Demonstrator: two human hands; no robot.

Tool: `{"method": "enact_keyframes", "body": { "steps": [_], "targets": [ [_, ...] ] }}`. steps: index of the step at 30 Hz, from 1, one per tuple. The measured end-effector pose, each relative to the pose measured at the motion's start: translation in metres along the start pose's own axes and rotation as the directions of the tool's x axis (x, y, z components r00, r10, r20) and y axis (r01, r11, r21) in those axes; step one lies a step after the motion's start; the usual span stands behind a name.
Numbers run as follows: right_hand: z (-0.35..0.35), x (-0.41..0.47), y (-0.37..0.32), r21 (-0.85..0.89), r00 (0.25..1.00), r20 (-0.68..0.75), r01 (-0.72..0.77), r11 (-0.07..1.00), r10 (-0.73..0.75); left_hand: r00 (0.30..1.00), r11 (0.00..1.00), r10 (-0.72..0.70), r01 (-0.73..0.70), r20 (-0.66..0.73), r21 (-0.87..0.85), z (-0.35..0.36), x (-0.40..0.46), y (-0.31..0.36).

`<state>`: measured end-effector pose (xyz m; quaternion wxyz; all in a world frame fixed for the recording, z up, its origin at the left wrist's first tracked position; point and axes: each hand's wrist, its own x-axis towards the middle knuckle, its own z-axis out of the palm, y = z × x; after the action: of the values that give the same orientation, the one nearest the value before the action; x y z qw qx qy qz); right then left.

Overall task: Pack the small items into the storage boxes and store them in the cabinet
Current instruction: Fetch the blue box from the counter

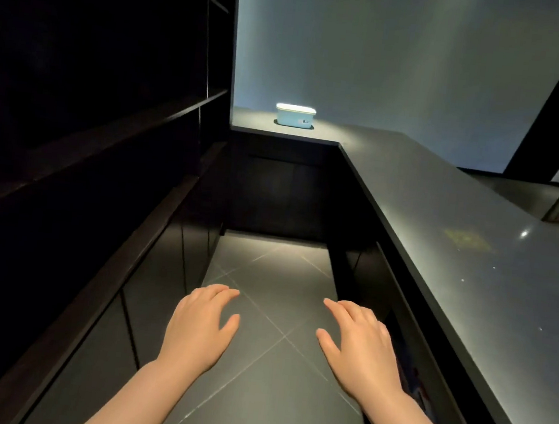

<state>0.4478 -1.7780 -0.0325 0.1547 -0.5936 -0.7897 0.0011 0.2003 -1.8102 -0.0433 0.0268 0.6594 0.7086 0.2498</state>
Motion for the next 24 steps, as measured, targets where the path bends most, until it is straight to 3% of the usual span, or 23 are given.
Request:
{"method": "enact_keyframes", "body": {
  "steps": [11, 24],
  "targets": [
    [0.064, 0.319, -0.002, 0.024, 0.994, -0.032, 0.108, 0.994, -0.107, 0.997, 0.999, -0.028, 0.025, -0.078, -0.036, 0.051, 0.294, -0.064],
    [0.145, 0.649, 0.025, 0.005, 0.999, -0.039, -0.013, 1.000, 0.013, 0.998, 0.995, 0.053, -0.054, -0.019, -0.087, 0.125, 0.657, -0.134]
  ]
}}
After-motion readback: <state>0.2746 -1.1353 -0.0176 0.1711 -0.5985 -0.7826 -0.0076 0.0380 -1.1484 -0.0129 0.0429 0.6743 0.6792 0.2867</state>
